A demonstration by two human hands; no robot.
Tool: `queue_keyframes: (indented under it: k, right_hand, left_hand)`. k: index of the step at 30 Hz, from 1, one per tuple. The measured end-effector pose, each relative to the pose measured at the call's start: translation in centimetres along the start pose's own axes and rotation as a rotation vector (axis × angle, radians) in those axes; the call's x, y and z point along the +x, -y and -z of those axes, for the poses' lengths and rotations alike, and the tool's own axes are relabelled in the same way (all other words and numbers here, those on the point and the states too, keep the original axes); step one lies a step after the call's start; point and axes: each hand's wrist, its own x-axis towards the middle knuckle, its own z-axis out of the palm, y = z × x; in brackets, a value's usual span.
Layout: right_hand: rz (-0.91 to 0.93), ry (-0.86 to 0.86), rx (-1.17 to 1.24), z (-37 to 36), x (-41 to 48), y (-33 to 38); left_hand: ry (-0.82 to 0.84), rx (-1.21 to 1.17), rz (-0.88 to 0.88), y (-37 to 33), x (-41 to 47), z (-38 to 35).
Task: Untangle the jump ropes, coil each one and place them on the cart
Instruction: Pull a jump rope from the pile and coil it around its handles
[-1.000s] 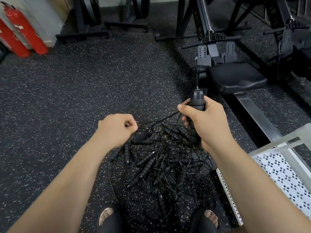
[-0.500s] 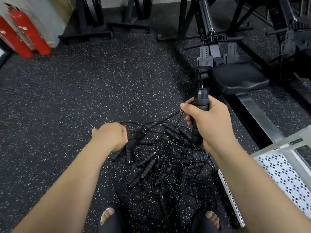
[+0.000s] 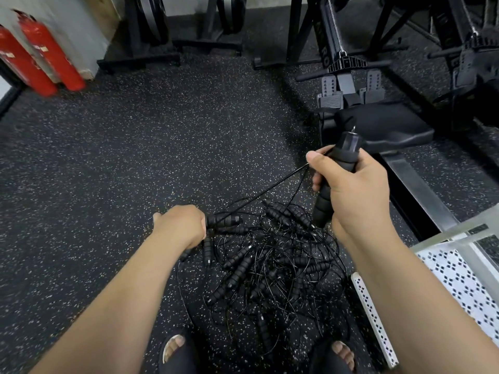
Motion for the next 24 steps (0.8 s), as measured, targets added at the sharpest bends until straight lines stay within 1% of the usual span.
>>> queue_keyframes:
  k: [4, 6, 9, 11, 12, 14, 17, 19, 21, 24]
  right_hand:
    - [0.014, 0.008, 0.009, -0.1, -0.4, 0.2]
    - [0.018, -0.008, 0.03, -0.2, -0.3, 0.4]
    - [0.031, -0.033, 0.043, 0.1, -0.1, 0.7]
    - [0.024, -0.023, 0.047, 0.0, -0.2, 0.6]
    - [0.019, -0.022, 0.057, -0.1, -0.3, 0.6]
    - [0.013, -0.04, 0.088, -0.1, -0.2, 0.8]
    - [0.01, -0.08, 0.129, 0.2, 0.3, 1.2]
    - [0.002, -0.087, 0.142, 0.4, 0.3, 1.1]
    - [-0.009, -0.08, 0.145, 0.4, 0.3, 1.0]
    - [-0.017, -0.072, 0.136, 0.3, 0.3, 0.9]
  left_hand:
    - [-0.077, -0.128, -0.028, 0.2, 0.6, -0.4]
    - [-0.086, -0.166, -0.052, 0.2, 0.6, -0.2]
    - [-0.033, -0.138, -0.1, 0.2, 0.6, -0.3]
    - [0.016, -0.107, -0.161, 0.4, 0.6, -0.9]
    - [0.011, -0.123, -0.196, 0.4, 0.6, -1.1]
    - [-0.076, -0.215, -0.238, 0.4, 0.9, -1.1]
    - [-0.289, -0.363, -0.238, 0.5, 0.9, -0.2]
    - [-0.334, -0.536, -0.198, 0.4, 0.7, 0.5]
    - [-0.294, -0.646, -0.163, 0.0, 0.0, 0.9]
    - [-0.178, -0.648, -0.158, -0.4, -0.3, 0.8]
